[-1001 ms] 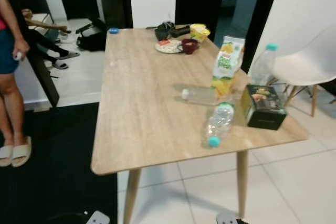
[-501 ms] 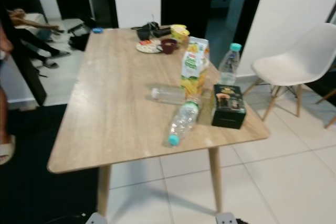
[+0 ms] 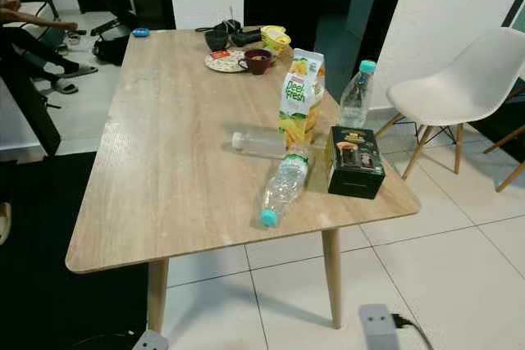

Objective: Restocking fridge

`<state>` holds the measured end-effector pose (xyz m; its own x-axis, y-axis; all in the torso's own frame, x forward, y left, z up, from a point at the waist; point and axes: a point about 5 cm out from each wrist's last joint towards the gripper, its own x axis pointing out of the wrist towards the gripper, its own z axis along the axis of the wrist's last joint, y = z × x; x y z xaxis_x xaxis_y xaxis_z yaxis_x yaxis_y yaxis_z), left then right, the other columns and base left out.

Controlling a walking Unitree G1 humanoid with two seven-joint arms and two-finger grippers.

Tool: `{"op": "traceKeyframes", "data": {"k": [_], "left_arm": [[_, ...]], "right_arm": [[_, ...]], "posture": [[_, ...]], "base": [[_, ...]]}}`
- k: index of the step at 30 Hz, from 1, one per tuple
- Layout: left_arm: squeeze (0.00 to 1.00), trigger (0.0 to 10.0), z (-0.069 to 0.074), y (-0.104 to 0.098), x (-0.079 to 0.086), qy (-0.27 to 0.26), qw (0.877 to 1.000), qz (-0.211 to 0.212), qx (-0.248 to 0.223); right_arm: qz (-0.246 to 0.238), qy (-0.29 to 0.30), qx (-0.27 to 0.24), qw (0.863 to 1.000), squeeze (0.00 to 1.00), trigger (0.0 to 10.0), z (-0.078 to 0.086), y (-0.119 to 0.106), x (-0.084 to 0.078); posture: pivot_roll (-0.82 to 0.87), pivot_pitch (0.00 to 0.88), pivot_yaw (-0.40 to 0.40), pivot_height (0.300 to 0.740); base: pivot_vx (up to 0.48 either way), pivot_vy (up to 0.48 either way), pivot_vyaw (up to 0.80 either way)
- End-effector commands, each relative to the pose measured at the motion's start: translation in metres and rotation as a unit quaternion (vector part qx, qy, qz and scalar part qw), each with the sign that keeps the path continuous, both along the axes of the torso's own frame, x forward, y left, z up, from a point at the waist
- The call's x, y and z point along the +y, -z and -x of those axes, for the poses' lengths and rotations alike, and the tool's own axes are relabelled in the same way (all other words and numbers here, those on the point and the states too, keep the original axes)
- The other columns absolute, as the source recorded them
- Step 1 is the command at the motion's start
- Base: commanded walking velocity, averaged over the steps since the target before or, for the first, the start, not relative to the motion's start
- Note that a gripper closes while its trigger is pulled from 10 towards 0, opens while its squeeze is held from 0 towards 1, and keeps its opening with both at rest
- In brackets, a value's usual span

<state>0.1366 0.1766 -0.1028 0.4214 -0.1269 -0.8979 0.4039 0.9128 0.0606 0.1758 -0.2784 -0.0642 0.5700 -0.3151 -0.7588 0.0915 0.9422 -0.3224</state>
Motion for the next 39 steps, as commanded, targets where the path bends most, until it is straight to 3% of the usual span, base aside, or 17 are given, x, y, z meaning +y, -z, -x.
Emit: {"op": "traceKeyframes", "data": {"k": [1, 11, 14, 16, 17, 19, 22, 23, 24, 26, 27, 30, 31, 32, 33, 34, 39], "left_arm": [[0.00, 10.0, 0.018, 0.006, 0.001, 0.000, 0.999, -0.005, 0.036], [0.00, 10.0, 0.018, 0.006, 0.000, -0.001, 0.999, -0.001, 0.036], [0.00, 10.0, 0.019, 0.006, 0.001, 0.000, 0.999, -0.001, 0.036], [0.00, 10.0, 0.019, 0.006, 0.002, 0.002, 0.999, -0.001, 0.037], [0.00, 10.0, 0.019, 0.006, 0.002, 0.002, 0.999, -0.001, 0.037], [0.00, 10.0, 0.020, 0.006, 0.003, 0.004, 0.999, -0.002, 0.038], [0.00, 10.0, 0.020, 0.006, 0.003, 0.004, 0.999, -0.002, 0.038], [0.00, 10.0, 0.019, 0.006, 0.004, 0.004, 0.999, -0.003, 0.037], [0.00, 10.0, 0.019, 0.006, 0.005, 0.005, 0.999, -0.003, 0.037], [0.00, 10.0, 0.019, 0.006, 0.005, 0.005, 0.999, -0.003, 0.037], [0.00, 10.0, 0.018, 0.005, 0.006, 0.006, 0.999, -0.004, 0.036], [0.00, 10.0, 0.018, 0.005, 0.006, 0.007, 0.999, -0.004, 0.036], [0.00, 10.0, 0.018, 0.005, 0.006, 0.007, 0.999, -0.004, 0.036], [0.00, 10.0, 0.018, 0.005, 0.006, 0.007, 0.999, -0.004, 0.036], [0.00, 10.0, 0.017, 0.005, 0.005, 0.007, 0.999, -0.003, 0.035], [0.00, 10.0, 0.017, 0.005, 0.005, 0.007, 0.999, -0.003, 0.035], [0.00, 10.0, 0.017, 0.005, 0.004, 0.008, 0.999, 0.000, 0.035]], "right_arm": [[0.053, 0.036, -0.002, 0.998, 0.00, 10.0, 0.000, -0.009, -0.022], [0.208, 0.184, -0.081, 0.957, 0.00, 10.0, -0.002, -0.060, -0.098], [0.192, 0.223, -0.132, 0.947, 0.00, 10.0, -0.009, -0.073, -0.106], [0.138, 0.298, -0.245, 0.912, 0.00, 10.0, -0.026, -0.102, -0.123], [0.138, 0.298, -0.245, 0.912, 0.00, 10.0, -0.026, -0.102, -0.123], [0.077, 0.347, -0.344, 0.869, 0.00, 10.0, -0.040, -0.130, -0.135], [0.077, 0.347, -0.344, 0.869, 0.00, 10.0, -0.040, -0.130, -0.135], [0.021, 0.354, -0.414, 0.839, 0.00, 10.0, -0.053, -0.150, -0.140], [-0.048, 0.329, -0.485, 0.809, 0.00, 10.0, -0.069, -0.171, -0.141], [-0.048, 0.329, -0.485, 0.809, 0.00, 10.0, -0.069, -0.171, -0.141], [-0.163, 0.222, -0.603, 0.748, 0.00, 10.0, -0.097, -0.215, -0.134], [-0.202, 0.166, -0.636, 0.726, 0.00, 10.0, -0.105, -0.229, -0.127], [-0.234, 0.096, -0.661, 0.707, 0.49, 10.0, -0.111, -0.242, -0.118], [-0.234, 0.096, -0.661, 0.707, 0.49, 10.0, -0.111, -0.242, -0.118], [-0.269, 0.016, -0.675, 0.687, 1.00, 10.0, -0.115, -0.251, -0.104], [-0.269, 0.016, -0.675, 0.687, 1.00, 10.0, -0.115, -0.251, -0.104], [-0.367, -0.258, -0.644, 0.619, 1.00, 10.0, -0.108, -0.266, -0.041]], "posture": [[0.05, 0.000, -0.026, 0.740], [0.05, 0.000, -0.024, 0.740], [0.05, 0.000, -0.022, 0.740], [0.05, 0.000, -0.021, 0.740], [0.05, 0.000, -0.021, 0.740], [0.05, 0.000, -0.023, 0.740], [0.05, 0.000, -0.023, 0.740], [0.05, 0.000, -0.025, 0.740], [0.05, 0.000, -0.026, 0.740], [0.05, 0.000, -0.026, 0.740], [0.05, 0.000, -0.025, 0.740], [0.05, 0.000, -0.025, 0.740], [0.05, 0.000, -0.024, 0.740], [0.05, 0.000, -0.024, 0.740], [0.05, 0.000, -0.025, 0.740], [0.05, 0.000, -0.025, 0.740], [0.05, 0.000, -0.018, 0.740]], "base": [[0.000, 0.000, 0.00], [0.000, 0.000, 0.00], [0.000, 0.000, 0.00], [0.000, 0.000, 0.00], [0.000, 0.000, 0.00], [0.000, 0.000, 0.00], [0.000, 0.000, 0.00], [0.000, 0.000, 0.00], [0.000, 0.000, 0.00], [0.000, 0.000, 0.00], [0.000, 0.000, 0.00], [0.000, 0.000, 0.00], [0.000, 0.000, 0.00], [0.000, 0.000, 0.00], [0.000, 0.000, 0.00], [0.000, 0.000, 0.00], [0.000, 0.000, 0.00]]}}
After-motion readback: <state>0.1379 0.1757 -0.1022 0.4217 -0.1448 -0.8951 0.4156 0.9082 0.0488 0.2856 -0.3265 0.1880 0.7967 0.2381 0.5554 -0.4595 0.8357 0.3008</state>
